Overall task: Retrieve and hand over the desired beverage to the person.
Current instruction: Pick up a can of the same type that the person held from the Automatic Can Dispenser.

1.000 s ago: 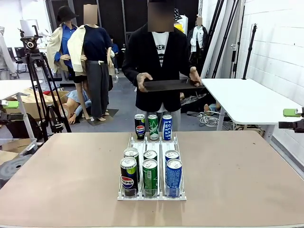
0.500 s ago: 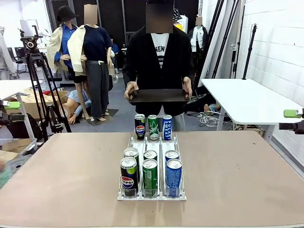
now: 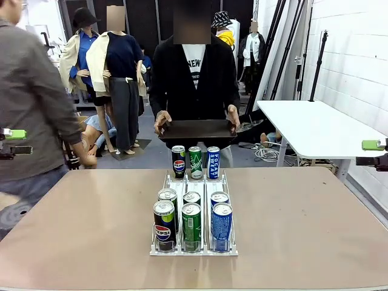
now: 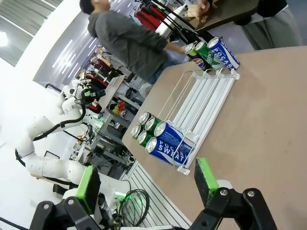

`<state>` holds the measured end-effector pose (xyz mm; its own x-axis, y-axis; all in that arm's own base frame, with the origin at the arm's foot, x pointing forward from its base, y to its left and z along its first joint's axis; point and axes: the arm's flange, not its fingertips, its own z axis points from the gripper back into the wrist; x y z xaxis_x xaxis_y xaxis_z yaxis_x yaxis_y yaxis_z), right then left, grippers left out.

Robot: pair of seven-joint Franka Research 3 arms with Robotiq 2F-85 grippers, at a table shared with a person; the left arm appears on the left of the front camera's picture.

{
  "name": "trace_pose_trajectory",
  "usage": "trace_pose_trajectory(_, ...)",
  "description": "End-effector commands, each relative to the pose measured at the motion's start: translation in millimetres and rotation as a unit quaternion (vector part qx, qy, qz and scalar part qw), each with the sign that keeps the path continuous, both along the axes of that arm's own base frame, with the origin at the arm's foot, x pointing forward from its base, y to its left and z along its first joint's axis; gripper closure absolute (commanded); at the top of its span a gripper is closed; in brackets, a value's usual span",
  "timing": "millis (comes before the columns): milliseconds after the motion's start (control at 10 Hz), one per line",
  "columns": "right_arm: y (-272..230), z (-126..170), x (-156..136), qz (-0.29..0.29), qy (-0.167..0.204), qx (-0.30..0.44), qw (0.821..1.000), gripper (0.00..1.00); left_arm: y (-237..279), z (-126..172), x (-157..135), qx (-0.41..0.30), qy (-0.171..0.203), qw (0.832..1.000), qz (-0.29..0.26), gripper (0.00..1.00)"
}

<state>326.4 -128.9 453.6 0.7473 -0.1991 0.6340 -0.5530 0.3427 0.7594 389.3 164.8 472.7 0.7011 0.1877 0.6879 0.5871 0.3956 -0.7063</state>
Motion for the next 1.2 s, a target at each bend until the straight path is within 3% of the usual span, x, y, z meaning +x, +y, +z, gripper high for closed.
trace_pose_trajectory(0,1.1,-0.8,3.0,-0.002,-0.014,0.010,1.000,0.00,0.9,0.1,-0.4,0.002,-0.001,1.000,0.003,0.00)
trace_pose_trajectory(1100,1.1,-0.8,3.0,-0.002,-0.014,0.010,1.000,0.00,0.9,0.1,-0.4,0.002,-0.001,1.000,0.003,0.00)
